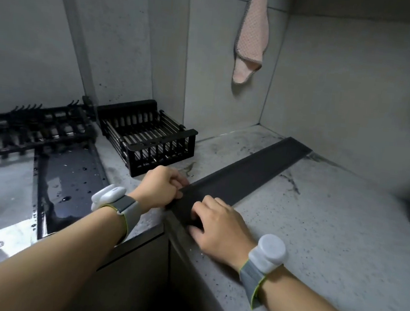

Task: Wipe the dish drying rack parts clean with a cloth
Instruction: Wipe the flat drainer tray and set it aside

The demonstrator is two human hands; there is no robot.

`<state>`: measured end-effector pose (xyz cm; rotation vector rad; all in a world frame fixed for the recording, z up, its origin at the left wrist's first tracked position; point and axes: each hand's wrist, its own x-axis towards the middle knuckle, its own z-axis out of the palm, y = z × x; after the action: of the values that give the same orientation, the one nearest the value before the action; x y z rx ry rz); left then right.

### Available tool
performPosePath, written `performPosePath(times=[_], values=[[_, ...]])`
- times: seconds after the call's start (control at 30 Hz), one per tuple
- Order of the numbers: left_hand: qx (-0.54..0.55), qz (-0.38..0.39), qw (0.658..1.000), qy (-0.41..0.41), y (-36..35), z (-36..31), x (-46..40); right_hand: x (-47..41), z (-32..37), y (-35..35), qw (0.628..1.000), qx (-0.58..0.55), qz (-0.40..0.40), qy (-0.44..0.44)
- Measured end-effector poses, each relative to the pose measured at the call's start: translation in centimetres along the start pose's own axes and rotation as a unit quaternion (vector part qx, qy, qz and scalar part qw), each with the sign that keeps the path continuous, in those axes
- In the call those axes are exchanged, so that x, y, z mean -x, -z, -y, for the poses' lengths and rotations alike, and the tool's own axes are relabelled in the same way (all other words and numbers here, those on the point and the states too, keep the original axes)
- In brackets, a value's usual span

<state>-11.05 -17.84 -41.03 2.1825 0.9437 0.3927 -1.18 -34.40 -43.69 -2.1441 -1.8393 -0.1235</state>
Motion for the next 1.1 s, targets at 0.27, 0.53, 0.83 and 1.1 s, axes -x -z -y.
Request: performPosePath(times=[0.27, 0.53, 0.83, 1.1], values=[[0.021, -0.001, 1.000, 0.003, -0.5, -0.1, 1.6, 1.1, 1.2, -0.4, 0.999, 0.026, -0.015, 0.017], [-0.050, -0.012, 0.998, -0.023, -2.7, -1.4, 2.3, 2.2, 0.4, 1.7, 0.998, 0.031, 0.031, -0.041], [-0.116, -0.070, 0.984, -0.115, 0.1, 0.0, 5.8, 0.9, 2.8, 1.5, 0.999, -0.022, 0.021, -0.030], [-0.167, -0.211, 0.963, 0.014, 13.6, 10.0, 16.1, -6.3, 16.0, -1.1, 0.978, -0.143, 0.018, 0.149]])
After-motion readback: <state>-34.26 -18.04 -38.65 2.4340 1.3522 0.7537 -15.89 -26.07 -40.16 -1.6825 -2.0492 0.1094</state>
